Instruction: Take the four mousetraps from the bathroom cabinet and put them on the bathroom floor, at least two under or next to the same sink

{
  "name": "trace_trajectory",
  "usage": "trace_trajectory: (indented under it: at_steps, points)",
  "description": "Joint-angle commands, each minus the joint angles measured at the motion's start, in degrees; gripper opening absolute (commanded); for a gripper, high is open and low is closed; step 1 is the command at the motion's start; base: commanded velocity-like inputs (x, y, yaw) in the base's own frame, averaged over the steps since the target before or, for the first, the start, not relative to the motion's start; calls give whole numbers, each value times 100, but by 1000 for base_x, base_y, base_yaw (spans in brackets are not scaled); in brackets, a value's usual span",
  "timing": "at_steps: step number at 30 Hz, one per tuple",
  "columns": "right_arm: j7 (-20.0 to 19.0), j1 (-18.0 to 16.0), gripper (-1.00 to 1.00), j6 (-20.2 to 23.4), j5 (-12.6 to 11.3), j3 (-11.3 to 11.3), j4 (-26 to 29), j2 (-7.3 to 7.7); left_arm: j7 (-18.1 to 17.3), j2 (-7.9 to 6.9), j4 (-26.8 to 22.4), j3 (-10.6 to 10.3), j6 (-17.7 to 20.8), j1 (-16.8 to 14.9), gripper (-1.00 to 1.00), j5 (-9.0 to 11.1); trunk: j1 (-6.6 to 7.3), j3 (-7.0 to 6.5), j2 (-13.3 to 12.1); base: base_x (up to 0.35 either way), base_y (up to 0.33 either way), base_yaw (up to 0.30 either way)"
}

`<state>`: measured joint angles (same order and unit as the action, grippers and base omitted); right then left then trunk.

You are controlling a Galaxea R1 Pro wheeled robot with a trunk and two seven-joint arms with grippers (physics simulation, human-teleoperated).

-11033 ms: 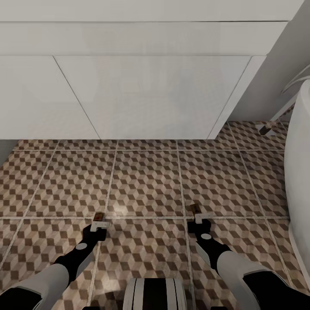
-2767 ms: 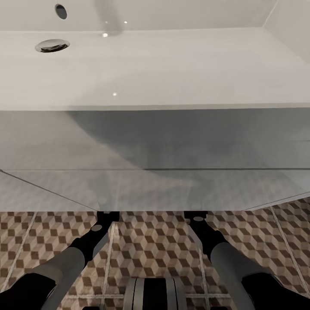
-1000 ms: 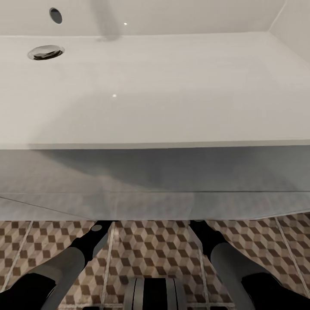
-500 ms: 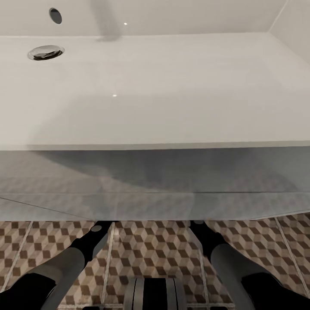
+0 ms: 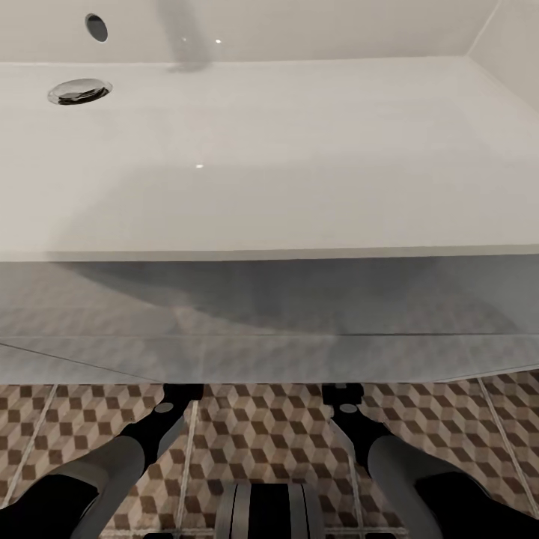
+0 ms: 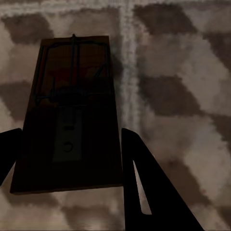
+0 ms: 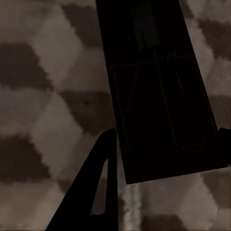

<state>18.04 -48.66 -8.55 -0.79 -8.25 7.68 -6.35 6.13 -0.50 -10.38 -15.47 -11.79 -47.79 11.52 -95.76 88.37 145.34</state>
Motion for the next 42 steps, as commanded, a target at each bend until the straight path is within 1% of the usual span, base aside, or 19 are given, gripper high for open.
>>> trace_trajectory:
  at_steps: [1,5,8,13,20,26,33,42]
  points:
    - [26,-4,-100,-23,-20,-36,-28,-9,16,-1,11,-47,-15,-2,-100,38,1,3,1,0,0,0]
    - [25,-4,-100,-108,-12,-35,-173,-90,13,10,43,-51,-10,-2,-100,37,1,3,1,0,0,0]
    - [19,-4,-100,-208,-10,-36,-230,-117,12,15,85,-52,-12,-2,-100,34,1,3,1,0,0,0]
    - [15,-4,-100,-272,-11,-36,-252,-127,11,22,208,-53,-16,-2,-100,28,1,3,1,0,0,0]
    - [-146,-4,-100,-306,-18,-33,-287,-133,11,24,266,-60,-17,-2,-100,23,1,3,1,0,0,0]
    - [-188,-4,-100,-409,-11,-36,-398,-144,5,28,350,-69,-5,-2,-100,15,1,3,1,0,0,0]
    - [-226,12,-100,-442,-15,-32,-501,-142,-178,32,467,-70,8,-2,-100,17,1,3,1,0,0,0]
    - [-365,75,-100,-451,-30,-28,-520,-138,-216,26,517,-71,23,-2,-100,17,1,3,1,0,0,0]
